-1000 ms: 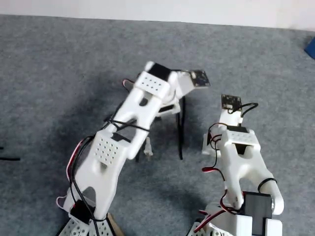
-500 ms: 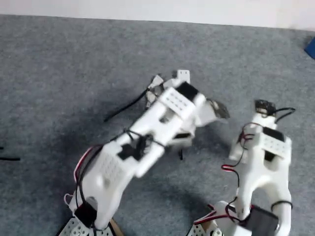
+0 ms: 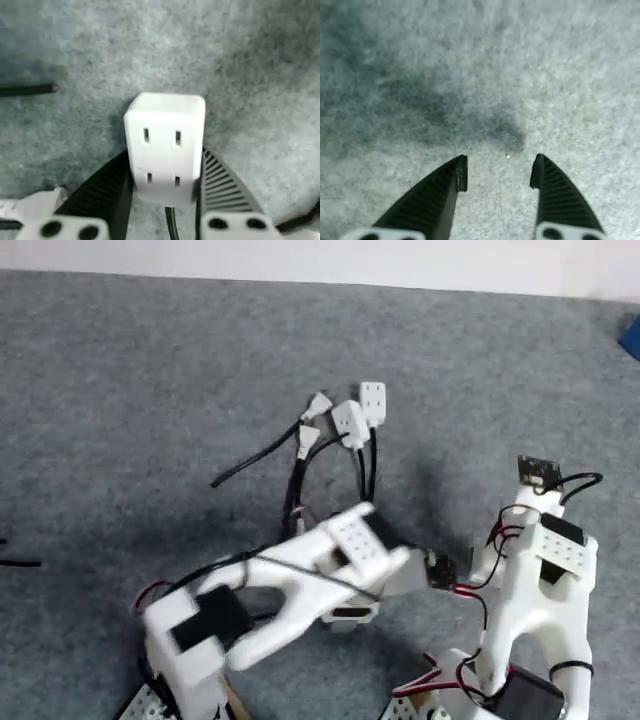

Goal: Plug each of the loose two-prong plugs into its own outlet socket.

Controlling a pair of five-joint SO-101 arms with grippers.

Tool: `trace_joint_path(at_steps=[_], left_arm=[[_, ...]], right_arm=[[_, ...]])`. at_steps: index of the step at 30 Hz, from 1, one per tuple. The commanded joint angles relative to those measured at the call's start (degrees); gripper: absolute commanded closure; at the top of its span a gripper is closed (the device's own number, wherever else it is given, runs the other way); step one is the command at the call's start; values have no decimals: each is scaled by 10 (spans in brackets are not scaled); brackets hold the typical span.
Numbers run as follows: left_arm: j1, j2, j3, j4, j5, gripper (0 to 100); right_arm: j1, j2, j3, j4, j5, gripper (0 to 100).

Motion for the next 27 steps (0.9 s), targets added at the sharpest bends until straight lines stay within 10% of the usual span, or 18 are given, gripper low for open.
trace_joint_path(at_steps=[1,13,27], left_arm=[[1,-28,54,-71,4,994],[0,-33,-7,23,-37,772],[-71,-28,-285,244,-31,775]], right_arm=[[-26,-20,-2,4,-10,793],[-32,-25,-2,6,-15,793],[-96,-24,-26,46,-16,793]])
